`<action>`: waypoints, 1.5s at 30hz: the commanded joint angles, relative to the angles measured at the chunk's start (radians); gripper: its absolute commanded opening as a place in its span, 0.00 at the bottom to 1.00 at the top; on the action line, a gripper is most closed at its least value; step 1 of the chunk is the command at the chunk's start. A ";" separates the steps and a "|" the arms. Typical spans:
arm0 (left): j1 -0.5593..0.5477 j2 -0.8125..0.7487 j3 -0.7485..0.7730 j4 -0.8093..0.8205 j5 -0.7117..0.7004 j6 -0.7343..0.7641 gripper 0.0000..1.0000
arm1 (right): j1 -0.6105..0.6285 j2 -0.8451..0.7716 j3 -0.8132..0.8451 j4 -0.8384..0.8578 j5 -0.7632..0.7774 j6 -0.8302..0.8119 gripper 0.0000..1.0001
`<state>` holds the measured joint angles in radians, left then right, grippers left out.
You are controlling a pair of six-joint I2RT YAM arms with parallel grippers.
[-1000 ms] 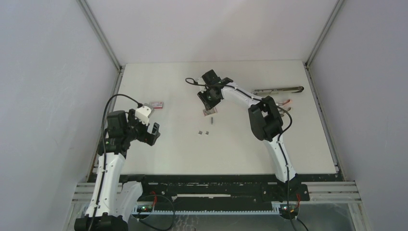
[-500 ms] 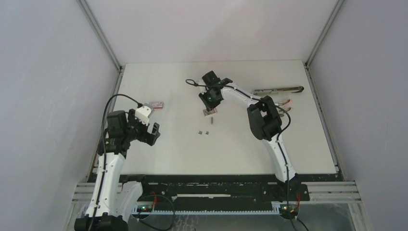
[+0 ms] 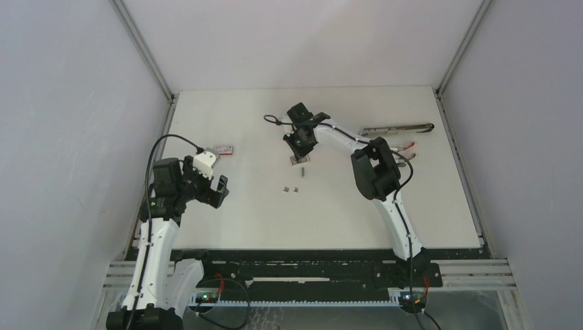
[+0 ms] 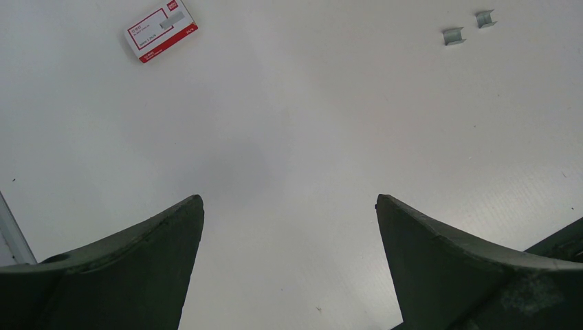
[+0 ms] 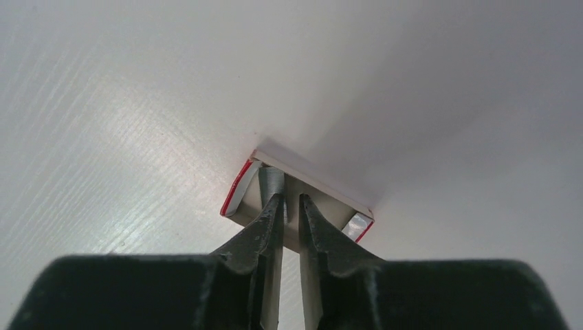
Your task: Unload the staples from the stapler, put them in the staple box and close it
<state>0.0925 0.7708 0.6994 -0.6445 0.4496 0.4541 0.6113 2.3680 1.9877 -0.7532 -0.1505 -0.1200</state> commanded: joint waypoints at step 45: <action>0.010 0.005 -0.014 0.026 0.018 -0.009 1.00 | -0.080 -0.284 -0.303 0.129 -0.103 0.246 0.00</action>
<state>0.0929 0.7723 0.6994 -0.6445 0.4500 0.4541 0.5411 2.1807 1.7149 -0.6582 -0.2058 0.1051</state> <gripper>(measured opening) 0.996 0.000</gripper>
